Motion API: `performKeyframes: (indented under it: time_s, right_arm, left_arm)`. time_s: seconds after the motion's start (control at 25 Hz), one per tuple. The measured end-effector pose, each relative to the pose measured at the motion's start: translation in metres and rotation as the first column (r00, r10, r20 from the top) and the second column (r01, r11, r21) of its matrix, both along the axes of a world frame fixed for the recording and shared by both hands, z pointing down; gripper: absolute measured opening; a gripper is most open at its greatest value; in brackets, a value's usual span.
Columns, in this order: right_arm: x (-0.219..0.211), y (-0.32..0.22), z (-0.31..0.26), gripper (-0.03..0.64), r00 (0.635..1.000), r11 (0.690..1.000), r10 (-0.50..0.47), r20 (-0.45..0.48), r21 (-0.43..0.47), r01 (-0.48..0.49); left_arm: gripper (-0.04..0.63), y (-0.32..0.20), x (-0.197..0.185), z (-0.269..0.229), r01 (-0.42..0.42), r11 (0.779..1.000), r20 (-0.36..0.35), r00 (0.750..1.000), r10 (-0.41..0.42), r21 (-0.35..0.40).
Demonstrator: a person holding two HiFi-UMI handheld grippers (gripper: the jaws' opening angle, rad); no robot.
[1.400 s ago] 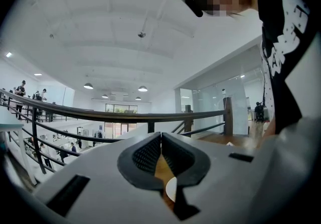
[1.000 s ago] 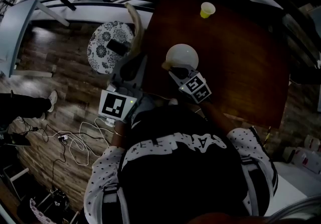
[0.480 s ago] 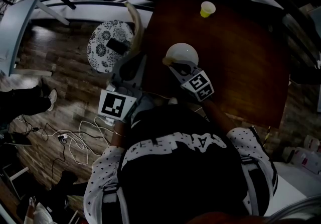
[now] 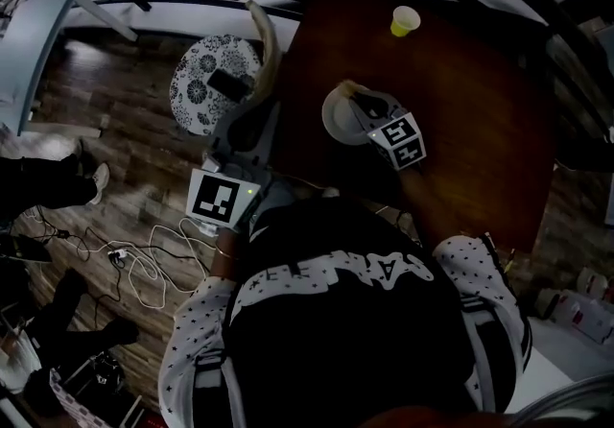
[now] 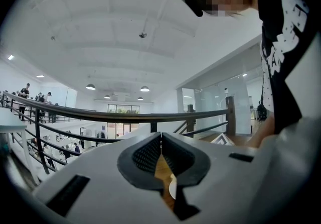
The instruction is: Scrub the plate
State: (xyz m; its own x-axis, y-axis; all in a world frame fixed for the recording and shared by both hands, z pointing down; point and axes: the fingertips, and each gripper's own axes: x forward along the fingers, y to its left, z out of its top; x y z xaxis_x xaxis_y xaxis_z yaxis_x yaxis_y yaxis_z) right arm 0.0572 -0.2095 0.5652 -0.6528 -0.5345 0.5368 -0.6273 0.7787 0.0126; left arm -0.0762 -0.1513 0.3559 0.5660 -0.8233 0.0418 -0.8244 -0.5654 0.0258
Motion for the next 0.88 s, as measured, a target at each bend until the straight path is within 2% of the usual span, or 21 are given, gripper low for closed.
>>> performKeyframes:
  time_s: [0.88]
  right_arm:
    - [0.002,-0.007,0.023,0.049,0.999,0.999,-0.025,-0.027,-0.045,0.023]
  left_arm:
    - [0.015,-0.009,0.000,-0.001,0.024,1.000,0.013,1.000,-0.024,-0.007]
